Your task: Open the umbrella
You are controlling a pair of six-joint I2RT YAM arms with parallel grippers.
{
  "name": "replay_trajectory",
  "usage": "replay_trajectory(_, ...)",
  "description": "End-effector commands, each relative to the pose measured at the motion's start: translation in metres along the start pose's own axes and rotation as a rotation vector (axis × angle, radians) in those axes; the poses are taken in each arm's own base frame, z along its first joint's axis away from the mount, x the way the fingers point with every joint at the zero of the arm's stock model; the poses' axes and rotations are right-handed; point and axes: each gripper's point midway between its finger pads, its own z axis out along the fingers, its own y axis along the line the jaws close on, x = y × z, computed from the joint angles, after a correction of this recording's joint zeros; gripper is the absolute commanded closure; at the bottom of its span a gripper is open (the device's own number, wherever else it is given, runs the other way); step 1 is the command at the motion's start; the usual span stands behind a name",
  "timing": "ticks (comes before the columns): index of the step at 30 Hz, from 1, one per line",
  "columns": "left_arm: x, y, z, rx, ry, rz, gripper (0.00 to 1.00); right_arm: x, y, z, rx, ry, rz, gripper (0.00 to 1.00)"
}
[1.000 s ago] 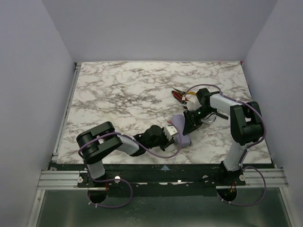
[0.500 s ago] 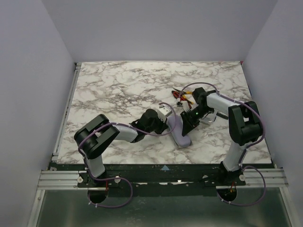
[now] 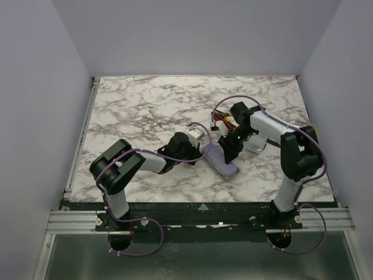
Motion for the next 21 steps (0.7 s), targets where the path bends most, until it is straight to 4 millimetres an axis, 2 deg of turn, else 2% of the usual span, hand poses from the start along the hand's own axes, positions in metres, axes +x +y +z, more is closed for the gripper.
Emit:
replay_trajectory(1, 0.001, 0.001, -0.009, 0.009, -0.029, -0.024, 1.00, -0.019, -0.061, -0.024, 0.282, 0.061, -0.177, 0.51)
replay_trajectory(5, 0.008, -0.012, -0.013, 0.050, -0.019, -0.037, 1.00, -0.044, -0.041, -0.046, 0.283, -0.055, -0.174, 0.32)
replay_trajectory(8, 0.010, -0.024, -0.014, 0.079, -0.020, -0.045, 1.00, -0.045, -0.020, -0.054, 0.267, -0.119, -0.192, 0.21)
replay_trajectory(11, 0.012, -0.033, -0.014, 0.099, -0.020, -0.054, 1.00, -0.046, -0.009, -0.054, 0.285, -0.183, -0.226, 0.10)
replay_trajectory(17, 0.015, -0.041, -0.013, 0.115, -0.009, -0.085, 1.00, -0.044, 0.008, -0.026, 0.329, -0.176, -0.316, 0.08)
replay_trajectory(21, 0.017, -0.043, -0.014, 0.127, -0.006, -0.091, 1.00, -0.030, -0.007, -0.008, 0.412, -0.132, -0.358, 0.09)
